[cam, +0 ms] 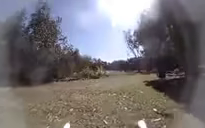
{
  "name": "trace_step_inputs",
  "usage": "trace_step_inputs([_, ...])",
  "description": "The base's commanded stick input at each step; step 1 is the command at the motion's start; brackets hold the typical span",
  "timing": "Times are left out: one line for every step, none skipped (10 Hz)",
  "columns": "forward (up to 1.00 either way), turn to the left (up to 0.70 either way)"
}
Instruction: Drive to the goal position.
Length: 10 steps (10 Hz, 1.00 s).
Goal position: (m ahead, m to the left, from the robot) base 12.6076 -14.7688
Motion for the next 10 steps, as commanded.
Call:
trace_step_inputs([0.7,0.0])
trace_step_inputs([0.7,0.0])
trace_step_inputs([0.7,0.0])
trace_step_inputs([0.7,0.0])
trace_step_inputs([0.7,0.0])
trace_step_inputs([0.7,0.0])
trace_step_inputs([0.7,0.0])
trace_step_inputs([0.7,0.0])
trace_step_inputs([0.7,0.0])
trace_step_inputs([0.7,0.0])
